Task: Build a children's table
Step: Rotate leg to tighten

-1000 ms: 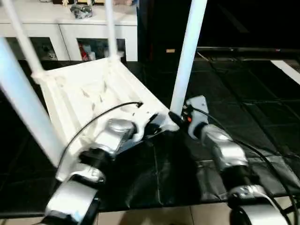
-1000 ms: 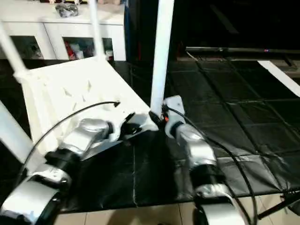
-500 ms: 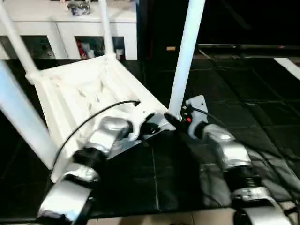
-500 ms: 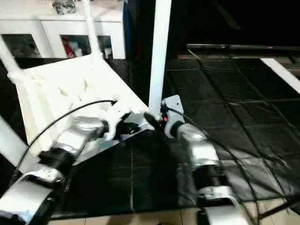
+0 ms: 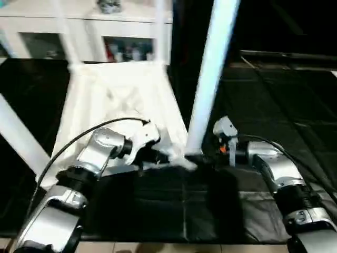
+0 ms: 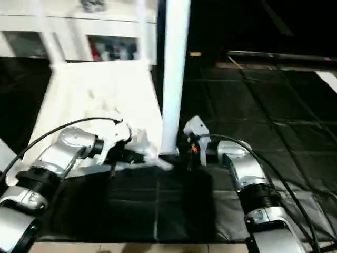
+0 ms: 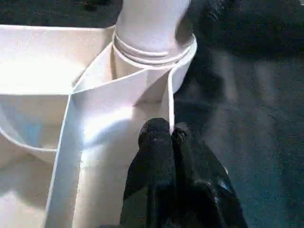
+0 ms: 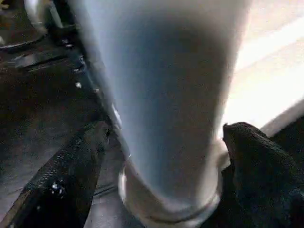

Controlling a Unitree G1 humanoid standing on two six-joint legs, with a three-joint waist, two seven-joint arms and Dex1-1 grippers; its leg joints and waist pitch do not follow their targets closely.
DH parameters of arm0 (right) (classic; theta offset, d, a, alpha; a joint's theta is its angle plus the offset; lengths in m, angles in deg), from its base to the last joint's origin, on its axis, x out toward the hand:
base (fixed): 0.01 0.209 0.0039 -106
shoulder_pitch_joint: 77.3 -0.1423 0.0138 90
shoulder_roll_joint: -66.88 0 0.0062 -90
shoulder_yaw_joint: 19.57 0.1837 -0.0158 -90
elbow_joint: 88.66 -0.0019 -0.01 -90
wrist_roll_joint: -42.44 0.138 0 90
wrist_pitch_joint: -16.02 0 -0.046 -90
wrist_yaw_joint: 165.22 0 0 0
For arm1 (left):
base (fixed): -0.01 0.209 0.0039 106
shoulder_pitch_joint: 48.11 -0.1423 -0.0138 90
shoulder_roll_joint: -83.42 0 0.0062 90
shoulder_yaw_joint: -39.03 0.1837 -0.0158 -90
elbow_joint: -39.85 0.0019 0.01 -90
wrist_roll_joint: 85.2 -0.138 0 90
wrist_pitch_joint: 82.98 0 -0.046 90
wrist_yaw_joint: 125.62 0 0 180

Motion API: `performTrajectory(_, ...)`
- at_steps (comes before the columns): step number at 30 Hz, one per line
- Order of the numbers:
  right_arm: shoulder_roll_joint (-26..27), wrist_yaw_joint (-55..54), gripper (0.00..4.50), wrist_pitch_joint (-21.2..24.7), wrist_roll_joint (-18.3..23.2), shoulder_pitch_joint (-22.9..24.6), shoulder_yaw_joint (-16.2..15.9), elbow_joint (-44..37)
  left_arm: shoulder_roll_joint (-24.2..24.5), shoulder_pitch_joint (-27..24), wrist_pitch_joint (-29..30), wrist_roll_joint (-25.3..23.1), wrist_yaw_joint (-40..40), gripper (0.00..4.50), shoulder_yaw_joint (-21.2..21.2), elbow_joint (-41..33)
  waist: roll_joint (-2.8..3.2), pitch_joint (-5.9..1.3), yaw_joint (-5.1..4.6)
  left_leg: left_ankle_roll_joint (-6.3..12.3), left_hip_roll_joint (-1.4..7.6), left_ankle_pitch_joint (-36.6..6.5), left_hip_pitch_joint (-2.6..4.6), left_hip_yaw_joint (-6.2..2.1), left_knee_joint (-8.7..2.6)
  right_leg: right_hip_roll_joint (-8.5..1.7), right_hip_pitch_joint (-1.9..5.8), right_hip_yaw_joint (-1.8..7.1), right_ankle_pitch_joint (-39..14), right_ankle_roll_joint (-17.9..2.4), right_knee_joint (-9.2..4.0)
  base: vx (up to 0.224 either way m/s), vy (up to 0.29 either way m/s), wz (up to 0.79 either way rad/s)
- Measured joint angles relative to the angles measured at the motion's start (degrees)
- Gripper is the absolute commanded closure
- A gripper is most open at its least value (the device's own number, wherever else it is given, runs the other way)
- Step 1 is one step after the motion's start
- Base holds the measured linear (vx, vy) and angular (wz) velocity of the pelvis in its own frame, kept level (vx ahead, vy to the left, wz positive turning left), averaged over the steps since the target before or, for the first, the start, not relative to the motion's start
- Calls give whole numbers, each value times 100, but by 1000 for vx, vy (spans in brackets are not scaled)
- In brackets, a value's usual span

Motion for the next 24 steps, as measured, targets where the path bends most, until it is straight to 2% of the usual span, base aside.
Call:
performTrajectory(5, -46, 680, 40, -100, 124, -71, -72, 231, 136, -1, -209, 16, 410, 450, 198, -44, -7, 3, 73, 0, 4, 0, -1, 1, 11, 0, -2, 0, -2, 3, 18, 0, 0, 0)
performTrajectory(10, -139, 1165, 40, -99, 195, -124, -148, 314, 224, -1, -306, -16, 610, 450, 308, -115, -10, 4, 85, 0, 7, 0, -3, 0, 31, -2, -1, 0, -3, 4, 33, 0, 0, 0)
performTrajectory(15, -181, 1531, 86, -95, 242, -217, -283, 396, 242, -2, -350, -42, 718, 450, 337, -144, -17, 6, 80, -1, 12, 0, 1, -1, 48, -2, -4, 1, -8, 12, 69, 0, 0, 0)
performTrajectory(24, -169, 1795, 159, -85, 271, -220, -301, 471, 238, 25, -434, -65, 719, 450, 399, -143, -18, 6, 67, -2, 20, 0, 3, -2, 63, 0, -3, 0, -14, 21, 85, 0, 0, 0)
